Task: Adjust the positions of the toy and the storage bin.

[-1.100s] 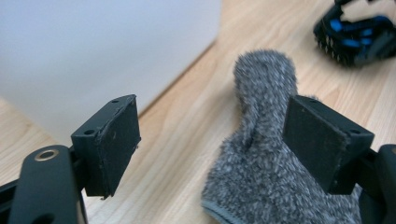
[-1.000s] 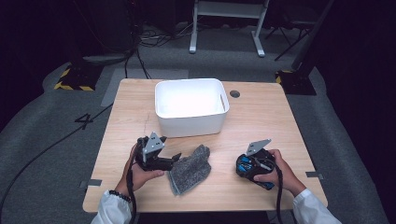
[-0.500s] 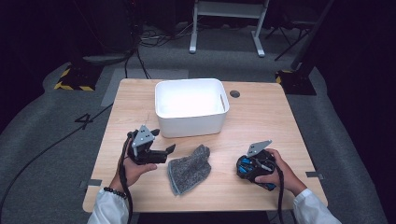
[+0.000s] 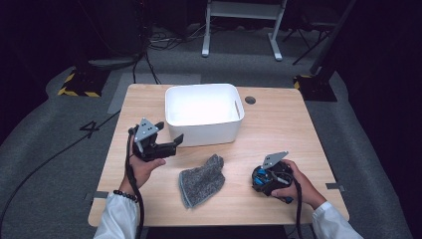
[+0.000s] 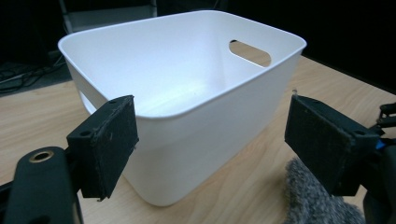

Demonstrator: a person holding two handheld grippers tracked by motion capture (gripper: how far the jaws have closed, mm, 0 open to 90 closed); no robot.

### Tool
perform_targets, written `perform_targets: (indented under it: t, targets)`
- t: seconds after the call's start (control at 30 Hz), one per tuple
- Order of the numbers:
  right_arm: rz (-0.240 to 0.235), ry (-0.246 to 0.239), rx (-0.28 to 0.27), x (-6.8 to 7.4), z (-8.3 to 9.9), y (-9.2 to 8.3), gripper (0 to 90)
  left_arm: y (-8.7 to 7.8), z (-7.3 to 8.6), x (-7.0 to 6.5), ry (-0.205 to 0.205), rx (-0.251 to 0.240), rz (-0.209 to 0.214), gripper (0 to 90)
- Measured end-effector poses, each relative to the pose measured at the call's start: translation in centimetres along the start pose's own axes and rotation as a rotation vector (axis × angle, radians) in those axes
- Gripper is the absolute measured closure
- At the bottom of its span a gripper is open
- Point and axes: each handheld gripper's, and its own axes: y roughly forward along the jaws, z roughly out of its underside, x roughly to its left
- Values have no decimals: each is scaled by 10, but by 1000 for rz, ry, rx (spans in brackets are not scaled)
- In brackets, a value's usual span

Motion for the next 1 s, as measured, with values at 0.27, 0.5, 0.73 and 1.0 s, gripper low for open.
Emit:
perform_targets:
  t: [0.27,0.5,0.73,1.0]
  targets:
    - [1,5,3,2,0,0,166,15,-9,17,-38,18,-48,176]
    - [9,9,7,4,-1,1,152,35,-16,26,-61,49,-72,190]
    - [7,13,0,4,0,1,151,55,-20,36,-88,74,-62,194]
    - [6,8,5,4,1,1,150,71,-21,53,-163,142,-121,338]
